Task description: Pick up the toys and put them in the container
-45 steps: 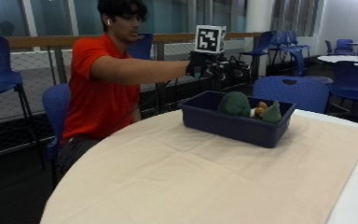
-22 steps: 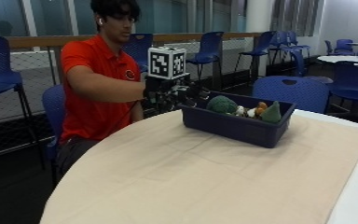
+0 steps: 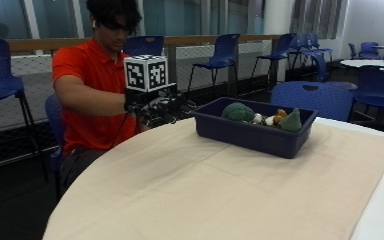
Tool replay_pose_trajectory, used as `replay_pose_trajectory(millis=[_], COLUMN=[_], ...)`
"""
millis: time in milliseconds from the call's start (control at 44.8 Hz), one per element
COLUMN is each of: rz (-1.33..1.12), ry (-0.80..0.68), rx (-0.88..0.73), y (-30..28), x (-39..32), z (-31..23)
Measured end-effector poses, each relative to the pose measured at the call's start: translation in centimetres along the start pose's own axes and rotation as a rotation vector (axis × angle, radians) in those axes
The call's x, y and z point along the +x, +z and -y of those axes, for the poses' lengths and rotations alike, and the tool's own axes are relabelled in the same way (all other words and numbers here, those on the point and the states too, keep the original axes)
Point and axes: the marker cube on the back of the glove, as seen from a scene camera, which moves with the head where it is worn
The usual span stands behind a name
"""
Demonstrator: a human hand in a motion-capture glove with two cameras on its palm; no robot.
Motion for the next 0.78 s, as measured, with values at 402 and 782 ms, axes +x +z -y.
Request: replay_pose_trajectory(millis=[402,782], rz=[0.002,0.009], ry=[0.068,0.067], rx=[0.009,0.019], y=[-1.3,-1.7], x=[3.1,3.3], z=[-2.5,-3.2])
